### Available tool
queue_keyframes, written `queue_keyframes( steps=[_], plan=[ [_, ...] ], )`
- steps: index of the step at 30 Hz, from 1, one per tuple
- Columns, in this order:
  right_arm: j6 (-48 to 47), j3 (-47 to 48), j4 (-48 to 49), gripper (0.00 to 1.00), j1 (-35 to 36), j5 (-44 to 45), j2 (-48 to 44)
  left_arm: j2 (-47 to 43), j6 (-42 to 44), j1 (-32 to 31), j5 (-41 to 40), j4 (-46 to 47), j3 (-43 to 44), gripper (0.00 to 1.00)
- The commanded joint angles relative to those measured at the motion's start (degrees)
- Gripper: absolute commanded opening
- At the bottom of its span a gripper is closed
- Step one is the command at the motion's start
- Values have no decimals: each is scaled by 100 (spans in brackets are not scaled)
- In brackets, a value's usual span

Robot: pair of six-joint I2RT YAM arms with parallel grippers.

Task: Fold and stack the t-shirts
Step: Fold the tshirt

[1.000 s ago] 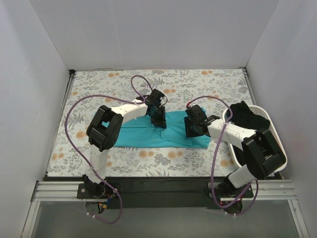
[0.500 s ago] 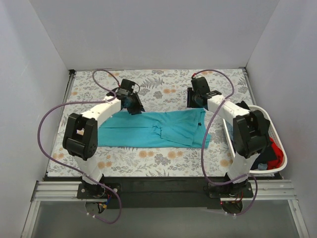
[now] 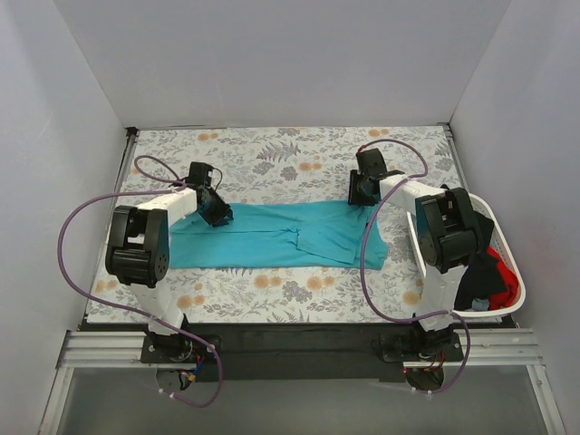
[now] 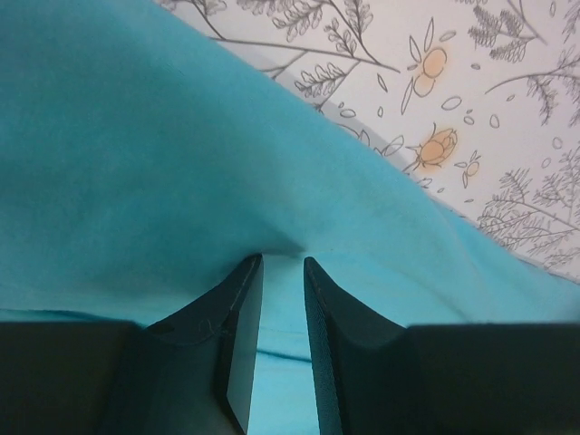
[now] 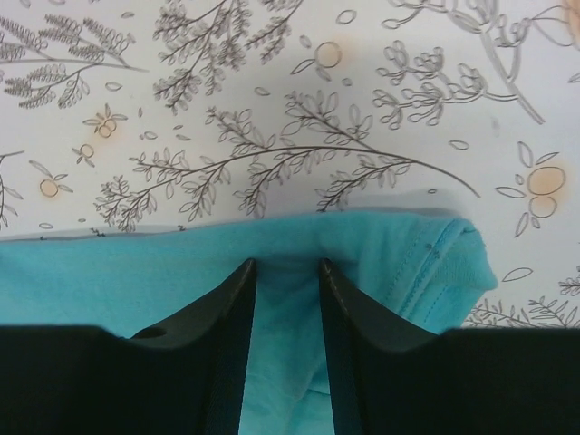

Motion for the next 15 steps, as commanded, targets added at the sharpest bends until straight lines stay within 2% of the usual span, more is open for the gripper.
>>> queue_keyframes(
  steps=[1, 7, 12, 15],
  plan=[
    [44, -329, 62, 41, -303, -86, 9, -12, -192, 229, -136, 127, -303, 25],
    [-35, -189, 79, 40, -312, -271, 71, -3, -167, 335, 30, 224, -471, 25],
    [-149, 118, 45, 41, -312, -430, 54, -82, 123, 326, 540, 295, -191, 24],
    [-132, 303, -78, 44, -286, -509, -130, -371, 343, 300, 830, 338, -67, 32]
  ],
)
